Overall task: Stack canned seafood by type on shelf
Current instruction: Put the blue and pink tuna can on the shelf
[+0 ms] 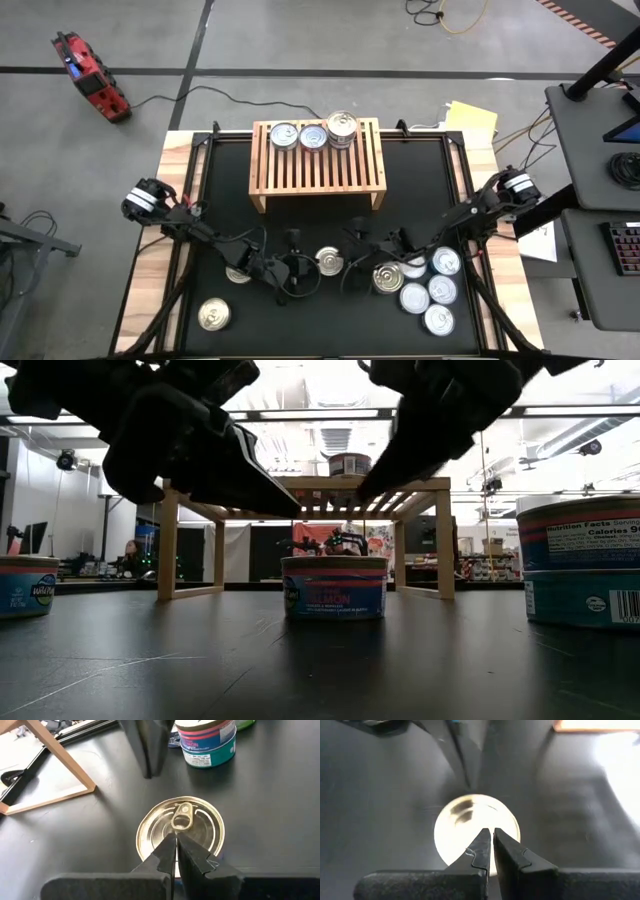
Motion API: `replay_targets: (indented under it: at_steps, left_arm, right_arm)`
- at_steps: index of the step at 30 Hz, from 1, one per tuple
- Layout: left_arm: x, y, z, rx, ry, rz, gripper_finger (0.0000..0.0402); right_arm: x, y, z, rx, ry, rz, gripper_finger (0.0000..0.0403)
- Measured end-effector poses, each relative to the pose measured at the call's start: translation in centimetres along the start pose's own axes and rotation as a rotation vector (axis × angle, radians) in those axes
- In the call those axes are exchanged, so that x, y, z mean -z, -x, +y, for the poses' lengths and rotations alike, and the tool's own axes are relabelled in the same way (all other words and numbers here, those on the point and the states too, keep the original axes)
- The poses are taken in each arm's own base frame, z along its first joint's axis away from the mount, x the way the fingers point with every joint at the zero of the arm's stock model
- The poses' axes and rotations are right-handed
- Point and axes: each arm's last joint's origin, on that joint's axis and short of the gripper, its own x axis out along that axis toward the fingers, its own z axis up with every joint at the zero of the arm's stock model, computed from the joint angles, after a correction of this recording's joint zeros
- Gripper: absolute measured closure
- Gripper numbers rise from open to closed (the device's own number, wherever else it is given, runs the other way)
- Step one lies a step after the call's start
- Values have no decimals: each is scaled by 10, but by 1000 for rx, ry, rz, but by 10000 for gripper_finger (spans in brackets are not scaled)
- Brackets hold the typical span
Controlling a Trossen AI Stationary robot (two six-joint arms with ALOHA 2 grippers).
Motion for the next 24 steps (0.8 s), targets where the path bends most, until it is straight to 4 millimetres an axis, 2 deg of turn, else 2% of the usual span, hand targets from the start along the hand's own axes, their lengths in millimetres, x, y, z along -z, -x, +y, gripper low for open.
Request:
replay_targets:
  at_steps: [6,11,24]
  left_arm:
    - [2,-3,-1,8,12,5,401]
    - [8,-6,-3,7,11,24,401]
    - [10,-9,-4,36,35,23,401]
  right_arm:
    - [20,0,-9,54,-123,38,390]
    - [26,-2,-10,62,-171,54,390]
    - [16,-6,-7,47,-224,-61,390]
